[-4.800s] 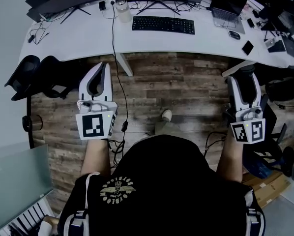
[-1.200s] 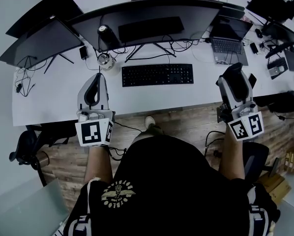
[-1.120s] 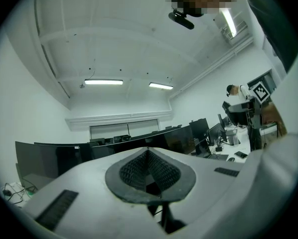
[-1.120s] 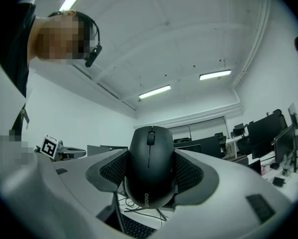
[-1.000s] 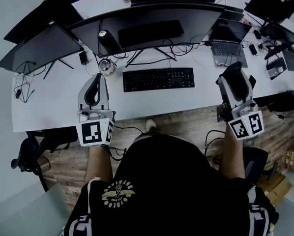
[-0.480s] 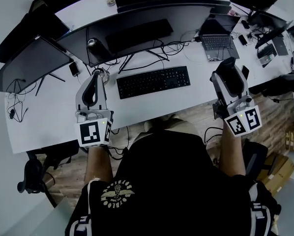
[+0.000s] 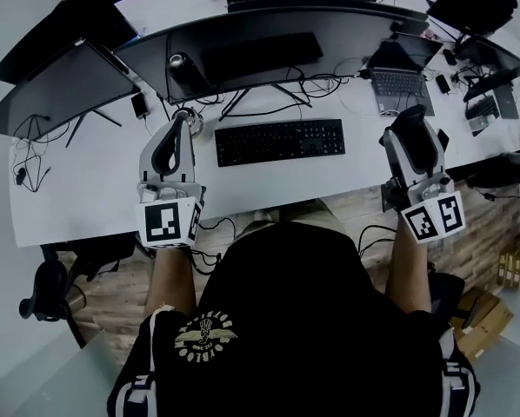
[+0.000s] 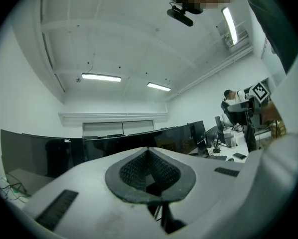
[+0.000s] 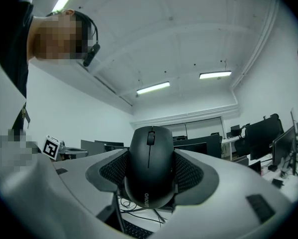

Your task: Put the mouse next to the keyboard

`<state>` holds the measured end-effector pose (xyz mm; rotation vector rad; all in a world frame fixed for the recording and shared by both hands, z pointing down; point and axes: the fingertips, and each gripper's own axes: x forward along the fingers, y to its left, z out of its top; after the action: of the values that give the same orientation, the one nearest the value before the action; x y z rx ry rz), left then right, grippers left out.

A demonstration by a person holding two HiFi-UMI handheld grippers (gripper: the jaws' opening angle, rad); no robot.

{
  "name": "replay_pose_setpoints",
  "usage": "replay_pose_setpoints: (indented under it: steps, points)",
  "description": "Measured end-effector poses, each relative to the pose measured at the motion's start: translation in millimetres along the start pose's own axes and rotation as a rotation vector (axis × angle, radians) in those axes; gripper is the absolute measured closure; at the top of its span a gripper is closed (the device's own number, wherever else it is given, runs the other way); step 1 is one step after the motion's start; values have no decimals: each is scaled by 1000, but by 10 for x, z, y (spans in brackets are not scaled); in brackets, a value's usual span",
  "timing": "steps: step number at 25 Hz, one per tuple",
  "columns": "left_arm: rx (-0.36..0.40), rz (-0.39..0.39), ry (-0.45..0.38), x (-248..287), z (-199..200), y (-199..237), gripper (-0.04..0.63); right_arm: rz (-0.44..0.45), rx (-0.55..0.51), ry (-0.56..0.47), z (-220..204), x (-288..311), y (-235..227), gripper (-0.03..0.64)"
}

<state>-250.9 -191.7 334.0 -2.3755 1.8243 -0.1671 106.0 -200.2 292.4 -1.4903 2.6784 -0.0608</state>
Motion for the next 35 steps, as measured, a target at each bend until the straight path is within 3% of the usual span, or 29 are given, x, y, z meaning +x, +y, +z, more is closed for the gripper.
replay_pose_setpoints:
  steps: [8, 16, 26, 35]
  points:
    - [8, 41, 33, 27, -70, 64, 594, 32, 22, 43, -191, 276, -151, 331]
    - [-15, 44, 97, 261, -300, -36, 594, 4, 59, 138, -626, 494, -569, 331]
    - [-43, -7, 151, 734, -608, -359, 594, -53, 114, 290, -1530, 537, -1153, 331]
    - [-49, -65, 169, 1124, -657, -666, 594, -113, 143, 452, -2322, 434, -1570, 331]
